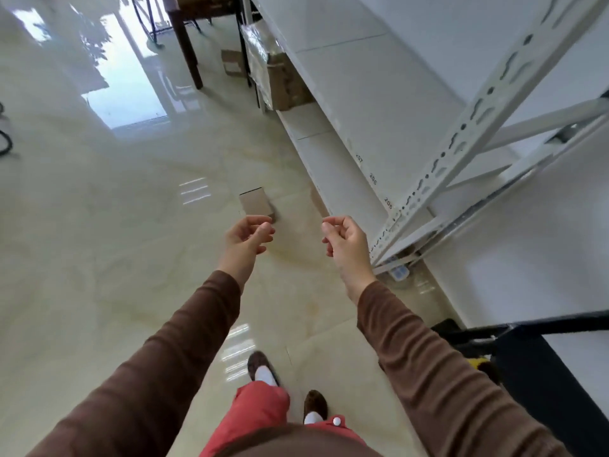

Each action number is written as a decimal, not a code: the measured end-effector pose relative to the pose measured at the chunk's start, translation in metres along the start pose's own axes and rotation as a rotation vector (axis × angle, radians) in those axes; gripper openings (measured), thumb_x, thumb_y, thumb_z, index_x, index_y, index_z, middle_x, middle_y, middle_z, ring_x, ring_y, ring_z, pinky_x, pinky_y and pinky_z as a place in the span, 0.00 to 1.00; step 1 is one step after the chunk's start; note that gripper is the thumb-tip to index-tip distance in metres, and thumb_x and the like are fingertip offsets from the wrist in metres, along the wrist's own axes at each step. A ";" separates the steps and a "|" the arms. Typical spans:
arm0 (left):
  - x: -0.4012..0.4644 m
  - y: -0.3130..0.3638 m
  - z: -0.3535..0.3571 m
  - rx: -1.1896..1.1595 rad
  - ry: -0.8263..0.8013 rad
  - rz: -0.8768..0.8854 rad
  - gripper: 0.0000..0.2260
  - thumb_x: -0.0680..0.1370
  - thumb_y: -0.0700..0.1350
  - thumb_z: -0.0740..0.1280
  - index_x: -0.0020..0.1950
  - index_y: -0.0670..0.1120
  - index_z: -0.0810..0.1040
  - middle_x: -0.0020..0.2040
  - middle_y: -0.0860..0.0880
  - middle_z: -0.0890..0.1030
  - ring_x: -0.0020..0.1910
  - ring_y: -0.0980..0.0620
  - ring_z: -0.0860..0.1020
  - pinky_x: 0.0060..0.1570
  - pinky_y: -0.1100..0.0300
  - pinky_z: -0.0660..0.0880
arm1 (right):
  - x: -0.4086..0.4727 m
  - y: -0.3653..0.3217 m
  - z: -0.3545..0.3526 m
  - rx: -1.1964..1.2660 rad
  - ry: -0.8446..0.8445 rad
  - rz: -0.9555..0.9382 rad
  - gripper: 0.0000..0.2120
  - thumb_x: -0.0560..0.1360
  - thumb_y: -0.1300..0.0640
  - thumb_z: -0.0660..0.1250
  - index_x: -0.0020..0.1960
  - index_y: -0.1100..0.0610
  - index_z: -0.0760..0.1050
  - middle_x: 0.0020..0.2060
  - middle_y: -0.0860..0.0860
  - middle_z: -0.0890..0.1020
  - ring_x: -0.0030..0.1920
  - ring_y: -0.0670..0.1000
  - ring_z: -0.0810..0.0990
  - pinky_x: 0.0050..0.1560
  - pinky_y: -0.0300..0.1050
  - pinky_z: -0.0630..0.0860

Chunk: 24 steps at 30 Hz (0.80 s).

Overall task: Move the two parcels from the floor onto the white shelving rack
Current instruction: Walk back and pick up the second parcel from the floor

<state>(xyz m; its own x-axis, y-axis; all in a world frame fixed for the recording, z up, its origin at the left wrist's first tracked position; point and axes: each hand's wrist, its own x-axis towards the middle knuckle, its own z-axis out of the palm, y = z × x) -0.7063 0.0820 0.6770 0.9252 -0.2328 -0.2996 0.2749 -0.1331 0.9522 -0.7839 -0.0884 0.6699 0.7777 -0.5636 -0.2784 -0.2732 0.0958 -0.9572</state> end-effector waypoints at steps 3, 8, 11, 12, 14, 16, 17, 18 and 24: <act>0.049 0.004 -0.021 -0.013 0.045 -0.017 0.09 0.81 0.42 0.66 0.58 0.41 0.80 0.47 0.45 0.82 0.46 0.50 0.80 0.47 0.57 0.74 | 0.046 -0.006 0.042 -0.007 -0.047 0.001 0.02 0.81 0.59 0.66 0.51 0.55 0.77 0.38 0.48 0.79 0.38 0.44 0.76 0.40 0.39 0.74; 0.135 0.012 -0.065 -0.015 0.074 -0.071 0.11 0.81 0.41 0.65 0.61 0.38 0.79 0.48 0.45 0.82 0.48 0.49 0.80 0.51 0.54 0.74 | 0.120 -0.022 0.117 -0.027 -0.084 0.038 0.03 0.81 0.58 0.66 0.51 0.53 0.78 0.37 0.46 0.79 0.38 0.44 0.76 0.39 0.39 0.74; 0.187 0.024 -0.089 -0.010 0.087 -0.090 0.11 0.81 0.41 0.65 0.61 0.37 0.79 0.48 0.44 0.82 0.47 0.49 0.80 0.51 0.53 0.75 | 0.162 -0.038 0.157 -0.028 -0.090 0.037 0.03 0.81 0.58 0.65 0.52 0.53 0.78 0.36 0.46 0.78 0.36 0.42 0.76 0.40 0.39 0.74; 0.203 0.028 -0.096 -0.006 0.093 -0.094 0.11 0.81 0.41 0.65 0.60 0.38 0.79 0.47 0.45 0.82 0.46 0.49 0.80 0.51 0.53 0.75 | 0.175 -0.043 0.169 -0.030 -0.089 0.036 0.03 0.81 0.57 0.65 0.52 0.53 0.78 0.36 0.46 0.78 0.36 0.41 0.76 0.40 0.39 0.74; 0.236 0.039 -0.105 -0.007 0.091 -0.098 0.10 0.81 0.41 0.65 0.59 0.39 0.80 0.47 0.45 0.82 0.46 0.49 0.80 0.50 0.53 0.75 | 0.202 -0.052 0.189 -0.032 -0.088 0.035 0.03 0.81 0.57 0.65 0.52 0.53 0.78 0.36 0.46 0.78 0.35 0.41 0.76 0.40 0.39 0.75; 0.270 0.049 -0.112 -0.009 0.084 -0.105 0.09 0.81 0.41 0.66 0.59 0.39 0.80 0.47 0.45 0.82 0.46 0.49 0.80 0.50 0.53 0.76 | 0.232 -0.061 0.206 -0.031 -0.080 0.041 0.03 0.81 0.57 0.65 0.51 0.52 0.78 0.36 0.45 0.78 0.35 0.40 0.76 0.39 0.38 0.75; 0.289 0.053 -0.115 -0.008 0.079 -0.108 0.09 0.81 0.42 0.66 0.59 0.40 0.80 0.47 0.46 0.82 0.46 0.50 0.80 0.50 0.54 0.76 | 0.249 -0.065 0.214 -0.027 -0.072 0.044 0.03 0.81 0.58 0.66 0.50 0.52 0.78 0.36 0.45 0.78 0.34 0.39 0.76 0.38 0.37 0.75; 0.309 0.058 -0.118 -0.005 0.070 -0.110 0.09 0.81 0.42 0.66 0.58 0.40 0.80 0.47 0.46 0.83 0.46 0.50 0.80 0.50 0.54 0.76 | 0.268 -0.069 0.222 -0.023 -0.061 0.049 0.03 0.81 0.58 0.66 0.50 0.52 0.78 0.35 0.45 0.78 0.33 0.39 0.76 0.37 0.36 0.75; 0.442 0.085 -0.131 0.016 0.051 -0.104 0.08 0.81 0.43 0.66 0.57 0.43 0.80 0.47 0.47 0.83 0.46 0.50 0.80 0.50 0.54 0.76 | 0.386 -0.091 0.277 0.023 -0.045 0.098 0.03 0.82 0.59 0.65 0.52 0.54 0.78 0.37 0.47 0.78 0.34 0.40 0.76 0.35 0.35 0.75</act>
<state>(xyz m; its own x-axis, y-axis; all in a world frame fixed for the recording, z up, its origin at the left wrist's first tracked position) -0.2402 0.0937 0.6333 0.9041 -0.1672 -0.3933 0.3667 -0.1691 0.9148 -0.3016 -0.0876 0.6278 0.7727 -0.5135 -0.3732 -0.3363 0.1674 -0.9268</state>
